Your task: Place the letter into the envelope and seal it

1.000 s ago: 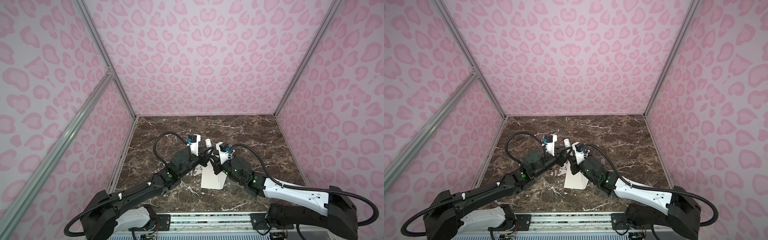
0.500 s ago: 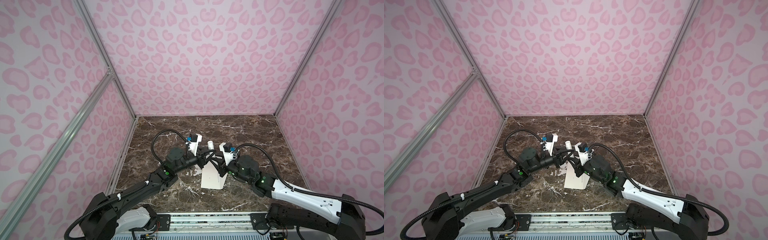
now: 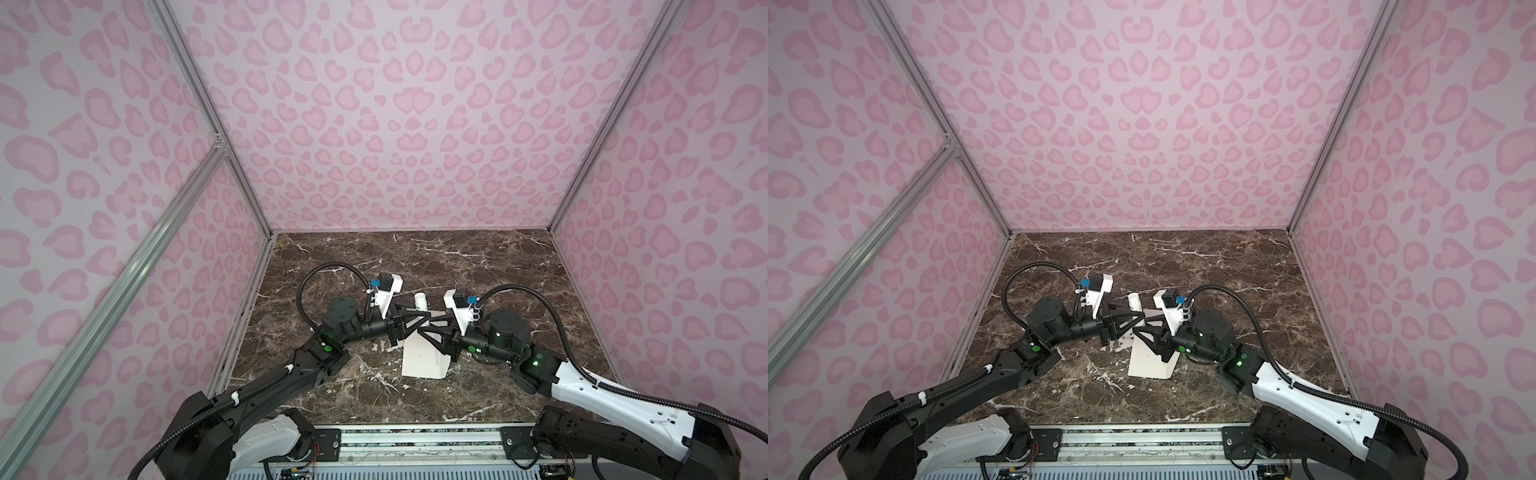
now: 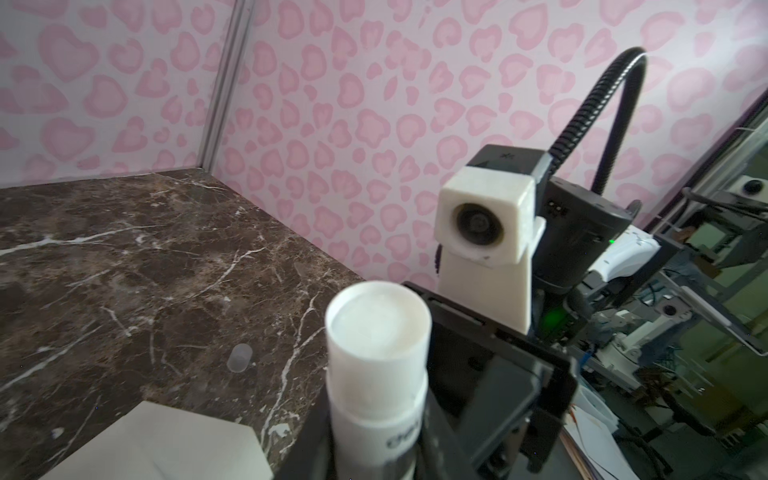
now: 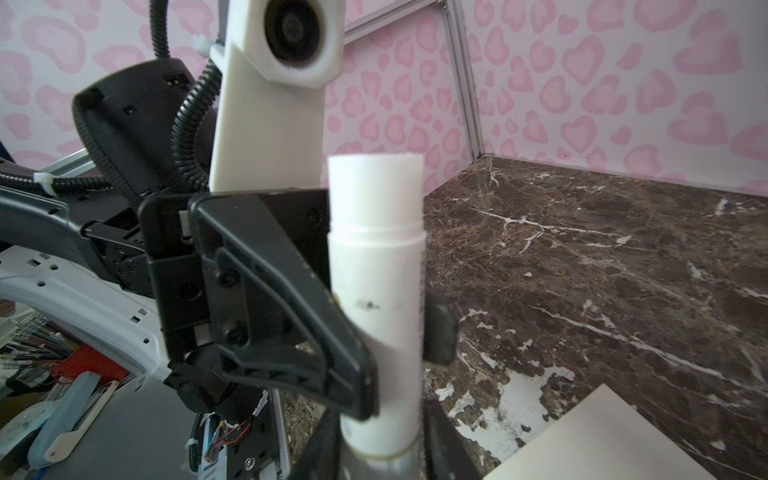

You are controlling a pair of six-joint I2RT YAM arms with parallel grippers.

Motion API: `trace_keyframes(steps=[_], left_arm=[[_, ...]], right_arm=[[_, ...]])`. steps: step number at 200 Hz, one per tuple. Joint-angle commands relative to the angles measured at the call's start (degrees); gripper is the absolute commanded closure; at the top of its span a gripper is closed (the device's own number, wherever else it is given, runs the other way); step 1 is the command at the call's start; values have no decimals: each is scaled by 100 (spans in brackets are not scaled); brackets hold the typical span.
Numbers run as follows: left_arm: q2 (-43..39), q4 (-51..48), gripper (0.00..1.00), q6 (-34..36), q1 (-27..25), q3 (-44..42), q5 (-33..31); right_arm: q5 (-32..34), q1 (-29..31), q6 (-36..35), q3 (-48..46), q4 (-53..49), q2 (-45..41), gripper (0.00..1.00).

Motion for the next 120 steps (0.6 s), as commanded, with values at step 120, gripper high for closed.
trace_keyframes(steps=[120], left_arm=[[-610,-488,96,66,-701,123,-3926]], right_arm=[[4800,1953,-2383,-350,3189,1463,37]])
